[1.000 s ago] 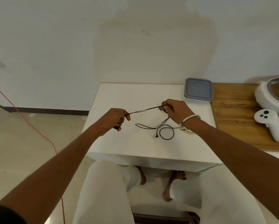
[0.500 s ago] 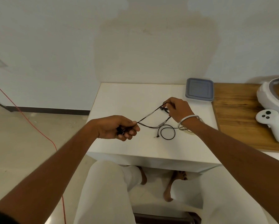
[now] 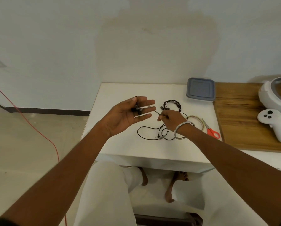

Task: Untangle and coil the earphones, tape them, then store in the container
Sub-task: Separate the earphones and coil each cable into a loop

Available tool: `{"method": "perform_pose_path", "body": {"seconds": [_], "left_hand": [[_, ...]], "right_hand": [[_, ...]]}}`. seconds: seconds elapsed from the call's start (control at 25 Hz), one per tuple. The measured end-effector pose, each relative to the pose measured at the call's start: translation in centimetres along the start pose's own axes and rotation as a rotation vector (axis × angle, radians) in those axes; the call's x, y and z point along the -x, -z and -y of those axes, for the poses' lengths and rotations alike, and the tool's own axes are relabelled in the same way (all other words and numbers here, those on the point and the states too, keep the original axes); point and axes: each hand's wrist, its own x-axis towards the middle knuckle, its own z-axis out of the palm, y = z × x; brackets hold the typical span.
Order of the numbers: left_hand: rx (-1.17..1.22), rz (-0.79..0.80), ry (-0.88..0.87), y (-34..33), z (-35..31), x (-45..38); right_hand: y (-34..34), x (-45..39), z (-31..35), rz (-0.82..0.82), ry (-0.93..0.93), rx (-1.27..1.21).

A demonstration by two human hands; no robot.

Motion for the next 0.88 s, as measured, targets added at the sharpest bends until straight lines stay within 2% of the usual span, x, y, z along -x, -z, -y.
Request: {"method": "perform_pose_path", "body": {"seconds": [0.08,0.32,0.48,0.68,0.88], "left_hand": [[-0.041,-0.021,-0.056,0.4,0.4,-0.5],[-0.236,-0.238,-0.16,0.9,1.9,-1.6],[-0.336,-0.353,-0.181,1.4,3.0,-2.1],[0.106,-0.339,-0.195,0.5,2.5,-2.0],[0.328,-0.336,-0.211,-1.4,1.8,-2.2]], "right_hand": [[-0.3,0.5,0.2,0.094,0.024,-0.005],[-1.8,1.5,1.0,0.285,0.093,0.012],[-2.2,1.9,1.3,0.355,0.154,0.011],[-2.7,1.3,0.6,0.324,0.124,0.1],[-3.2,1.2,0.6,0.305,0.089,0.112]]}}
